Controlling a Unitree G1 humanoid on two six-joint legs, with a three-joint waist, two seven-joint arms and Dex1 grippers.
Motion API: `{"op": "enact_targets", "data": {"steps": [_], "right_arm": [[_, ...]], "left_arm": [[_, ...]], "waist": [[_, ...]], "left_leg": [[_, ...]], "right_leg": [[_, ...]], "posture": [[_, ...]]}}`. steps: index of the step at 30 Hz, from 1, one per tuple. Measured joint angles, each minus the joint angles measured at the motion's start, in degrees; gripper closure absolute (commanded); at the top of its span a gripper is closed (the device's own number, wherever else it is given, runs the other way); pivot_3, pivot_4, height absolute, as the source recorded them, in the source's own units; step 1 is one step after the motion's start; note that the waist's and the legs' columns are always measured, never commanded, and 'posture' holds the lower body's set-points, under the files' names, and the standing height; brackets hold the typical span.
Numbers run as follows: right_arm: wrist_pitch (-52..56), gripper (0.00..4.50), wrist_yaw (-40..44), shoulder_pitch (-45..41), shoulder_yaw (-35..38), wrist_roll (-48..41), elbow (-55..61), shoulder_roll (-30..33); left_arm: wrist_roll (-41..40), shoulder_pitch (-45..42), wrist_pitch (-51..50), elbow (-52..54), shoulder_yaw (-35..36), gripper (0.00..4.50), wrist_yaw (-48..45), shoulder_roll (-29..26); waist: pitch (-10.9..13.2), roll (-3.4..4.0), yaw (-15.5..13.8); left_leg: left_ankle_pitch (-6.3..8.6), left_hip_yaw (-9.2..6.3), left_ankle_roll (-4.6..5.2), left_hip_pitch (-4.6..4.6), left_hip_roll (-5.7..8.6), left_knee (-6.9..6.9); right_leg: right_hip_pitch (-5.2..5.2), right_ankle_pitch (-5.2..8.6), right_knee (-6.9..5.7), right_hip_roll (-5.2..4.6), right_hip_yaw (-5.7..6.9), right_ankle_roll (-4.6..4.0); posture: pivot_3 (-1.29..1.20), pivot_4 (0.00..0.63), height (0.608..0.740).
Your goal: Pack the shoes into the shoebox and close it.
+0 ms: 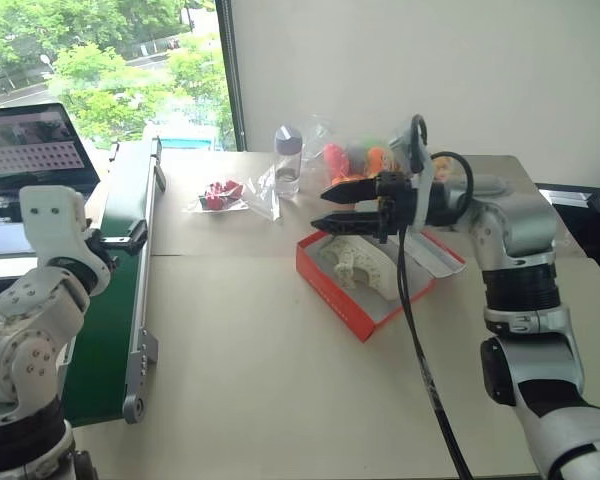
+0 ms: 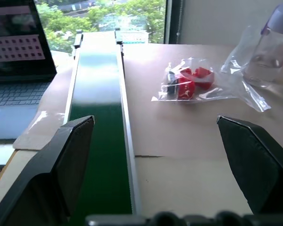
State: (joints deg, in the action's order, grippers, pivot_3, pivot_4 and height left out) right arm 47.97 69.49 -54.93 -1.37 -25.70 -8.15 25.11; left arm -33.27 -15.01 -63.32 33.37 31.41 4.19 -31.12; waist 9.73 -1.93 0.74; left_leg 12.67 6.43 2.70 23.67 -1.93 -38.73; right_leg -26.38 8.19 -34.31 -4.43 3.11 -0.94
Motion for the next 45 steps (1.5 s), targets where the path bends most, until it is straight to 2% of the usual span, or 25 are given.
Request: {"op": "enact_targets", "data": {"steps": [6,11,25,35,45], "right_arm": [[-6.8,0.00,-3.9,0.1,-2.6,2.3,-2.8,-3.2],[-12.4,0.00,-6.5,5.2,-4.9,4.9,-3.6,-4.2],[-14.8,0.00,-14.8,10.4,-7.6,7.1,2.0,-7.5],[-14.9,0.00,-17.6,11.4,-9.0,7.5,4.8,-8.1],[-14.9,0.00,-18.9,11.7,-9.0,7.6,4.9,-7.7]], "left_arm": [[3.9,4.1,5.2,3.1,0.0,0.02,2.1,5.3],[6.4,8.9,10.4,3.9,-0.6,0.02,1.8,8.7],[12.3,8.1,17.0,-2.0,-2.4,0.02,1.5,9.7],[14.9,2.5,18.6,-7.5,-5.2,0.02,0.4,9.2],[15.4,1.6,19.4,-8.6,-7.2,0.02,-0.6,9.3]], "waist": [[0.0,-0.01,-0.2],[0.0,-0.02,-0.2],[0.0,-0.02,-0.1],[0.0,-0.02,-0.1],[0.0,-0.02,0.0]], "left_leg": [[0.01,-0.01,-0.02,0.07,0.00,-0.01],[0.04,-0.01,0.00,0.12,-0.02,0.00],[0.05,-0.01,0.00,0.12,-0.04,0.00],[0.06,-0.01,0.01,0.16,-0.03,0.00],[0.07,-0.01,0.01,0.16,-0.06,0.01]], "right_leg": [[-0.02,0.03,0.05,-0.01,0.04,-0.10],[-0.04,0.02,0.11,0.00,0.06,-0.10],[-0.06,0.04,0.10,0.00,0.07,-0.11],[-0.08,0.04,0.15,-0.01,0.09,-0.10],[-0.11,0.03,0.14,0.00,0.09,-0.09]], "posture": [[0.00,0.150,0.740],[0.00,0.150,0.740],[0.00,0.150,0.740],[0.00,0.150,0.740],[0.00,0.150,0.740]]}}
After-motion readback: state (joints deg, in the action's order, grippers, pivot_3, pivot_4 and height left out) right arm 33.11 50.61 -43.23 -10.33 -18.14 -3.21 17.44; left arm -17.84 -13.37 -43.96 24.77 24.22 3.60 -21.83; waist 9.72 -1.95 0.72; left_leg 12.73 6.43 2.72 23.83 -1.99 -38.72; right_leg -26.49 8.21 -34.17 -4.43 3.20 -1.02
